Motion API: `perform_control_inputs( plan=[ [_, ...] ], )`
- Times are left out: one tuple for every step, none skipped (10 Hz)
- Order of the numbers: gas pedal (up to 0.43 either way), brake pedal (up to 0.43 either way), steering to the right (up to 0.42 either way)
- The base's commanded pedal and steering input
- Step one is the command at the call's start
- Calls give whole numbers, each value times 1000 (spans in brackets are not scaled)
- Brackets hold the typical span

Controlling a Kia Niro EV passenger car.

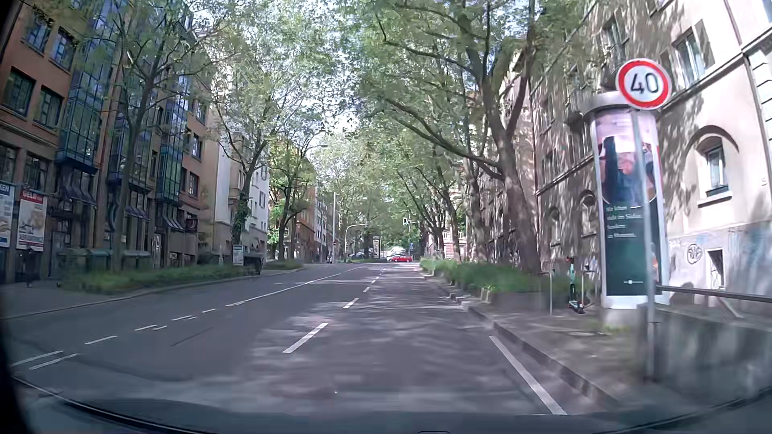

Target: Follow the waypoints while adhering to traffic rules and regulations

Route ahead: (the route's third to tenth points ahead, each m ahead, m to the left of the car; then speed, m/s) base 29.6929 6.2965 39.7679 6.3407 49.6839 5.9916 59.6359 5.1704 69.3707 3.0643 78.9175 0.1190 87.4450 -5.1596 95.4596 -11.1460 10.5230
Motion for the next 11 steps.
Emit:
perform_control_inputs(
  plan=[
    [150,0,-1],
    [157,0,-3],
    [157,0,-7],
    [157,0,-7],
    [157,0,-4],
    [157,0,1],
    [157,0,1],
    [157,0,0],
    [157,0,0],
    [157,0,0],
    [157,0,0]
  ],
)
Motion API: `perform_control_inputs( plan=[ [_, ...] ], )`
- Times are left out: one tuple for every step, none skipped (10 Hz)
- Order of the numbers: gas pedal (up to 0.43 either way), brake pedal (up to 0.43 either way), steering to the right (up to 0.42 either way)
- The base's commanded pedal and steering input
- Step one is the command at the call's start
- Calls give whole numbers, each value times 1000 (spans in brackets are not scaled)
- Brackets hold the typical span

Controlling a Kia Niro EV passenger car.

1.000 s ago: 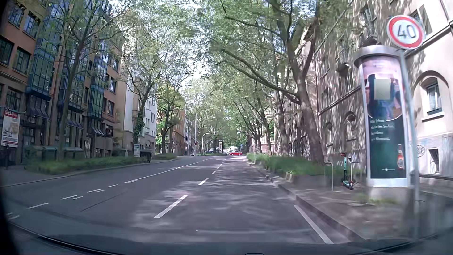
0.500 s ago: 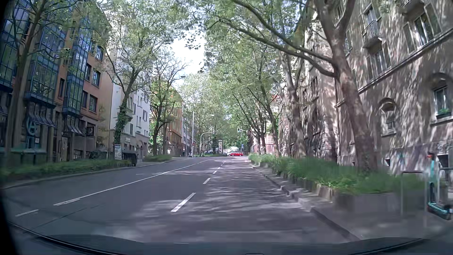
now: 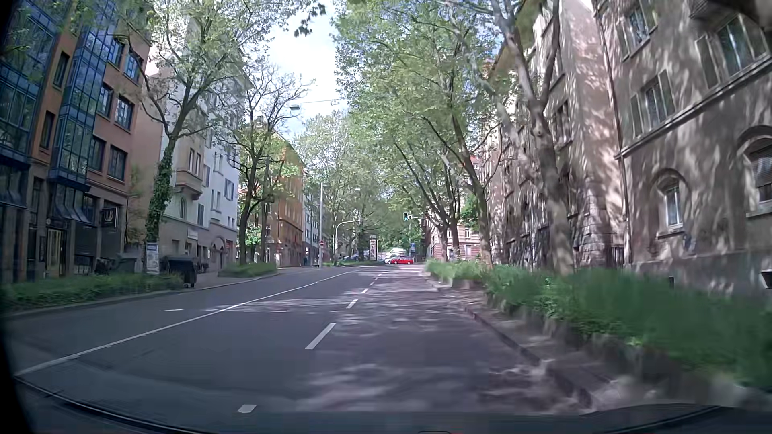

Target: Follow the waypoints while adhering to traffic rules and regulations

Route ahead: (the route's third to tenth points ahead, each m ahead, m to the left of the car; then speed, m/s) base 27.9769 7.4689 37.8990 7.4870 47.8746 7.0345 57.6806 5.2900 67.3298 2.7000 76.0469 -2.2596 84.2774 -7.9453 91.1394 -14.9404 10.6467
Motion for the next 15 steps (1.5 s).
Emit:
perform_control_inputs(
  plan=[
    [157,0,0],
    [157,0,-1],
    [157,0,0],
    [157,0,-1],
    [157,0,-1],
    [157,0,-1],
    [157,0,-3],
    [157,0,-4],
    [157,0,-4],
    [157,0,-5],
    [157,0,-6],
    [157,0,-6],
    [157,0,-5],
    [157,0,-6],
    [157,0,-6]
  ],
)
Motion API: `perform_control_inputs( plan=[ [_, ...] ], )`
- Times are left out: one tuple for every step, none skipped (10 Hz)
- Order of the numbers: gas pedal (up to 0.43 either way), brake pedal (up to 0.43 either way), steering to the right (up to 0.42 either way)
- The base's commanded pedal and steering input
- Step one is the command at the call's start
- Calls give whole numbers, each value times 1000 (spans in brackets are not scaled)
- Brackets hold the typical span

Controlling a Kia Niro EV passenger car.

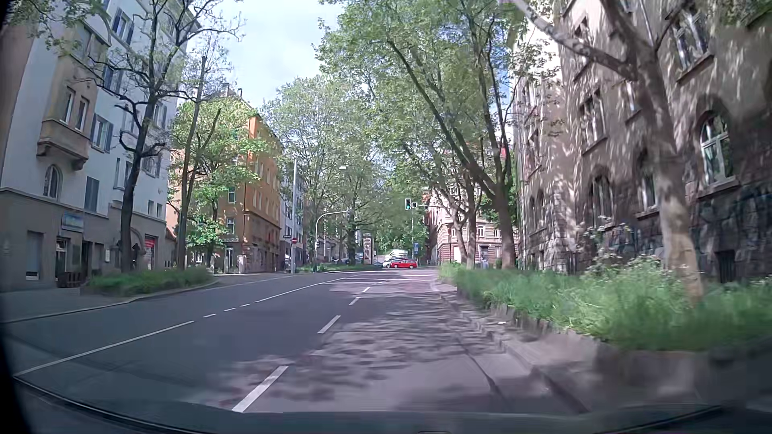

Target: Follow the waypoints while adhering to traffic rules and regulations

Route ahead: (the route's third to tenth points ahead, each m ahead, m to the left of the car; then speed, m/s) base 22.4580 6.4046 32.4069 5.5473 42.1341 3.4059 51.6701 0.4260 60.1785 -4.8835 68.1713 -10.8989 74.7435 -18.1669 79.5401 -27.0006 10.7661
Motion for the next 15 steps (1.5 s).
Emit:
perform_control_inputs(
  plan=[
    [157,0,-4],
    [150,0,-4],
    [150,0,-3],
    [150,0,-7],
    [150,0,-6],
    [150,0,-1],
    [150,0,-2],
    [150,0,-2],
    [150,0,-2],
    [150,0,0],
    [150,0,0],
    [150,0,1],
    [150,0,2],
    [150,0,4],
    [150,0,6]
  ],
)
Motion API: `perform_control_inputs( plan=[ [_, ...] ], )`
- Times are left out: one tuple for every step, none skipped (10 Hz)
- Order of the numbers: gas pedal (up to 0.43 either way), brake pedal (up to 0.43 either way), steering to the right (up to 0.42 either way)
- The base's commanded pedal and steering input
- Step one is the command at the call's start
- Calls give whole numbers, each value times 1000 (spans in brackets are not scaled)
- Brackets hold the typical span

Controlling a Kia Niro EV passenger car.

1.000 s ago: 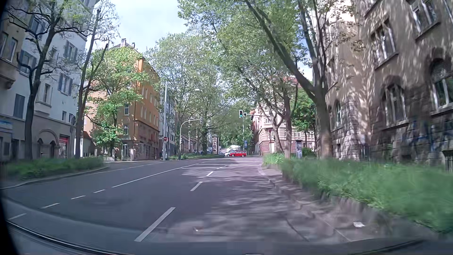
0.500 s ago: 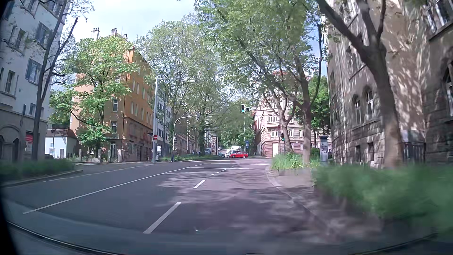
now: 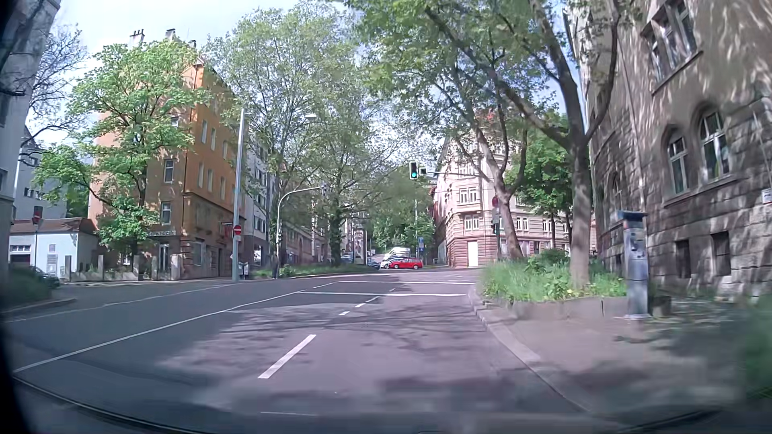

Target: Follow the waypoints while adhering to traffic rules and regulations

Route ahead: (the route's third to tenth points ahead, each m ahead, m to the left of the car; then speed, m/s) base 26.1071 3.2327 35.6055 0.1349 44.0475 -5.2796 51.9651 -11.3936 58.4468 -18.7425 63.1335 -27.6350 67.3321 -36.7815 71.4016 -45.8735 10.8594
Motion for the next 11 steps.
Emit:
perform_control_inputs(
  plan=[
    [138,0,10],
    [130,0,13],
    [118,0,13],
    [118,0,18],
    [118,0,23],
    [118,0,28],
    [118,0,31],
    [118,0,34],
    [118,0,38],
    [118,0,43],
    [130,0,48]
  ],
)
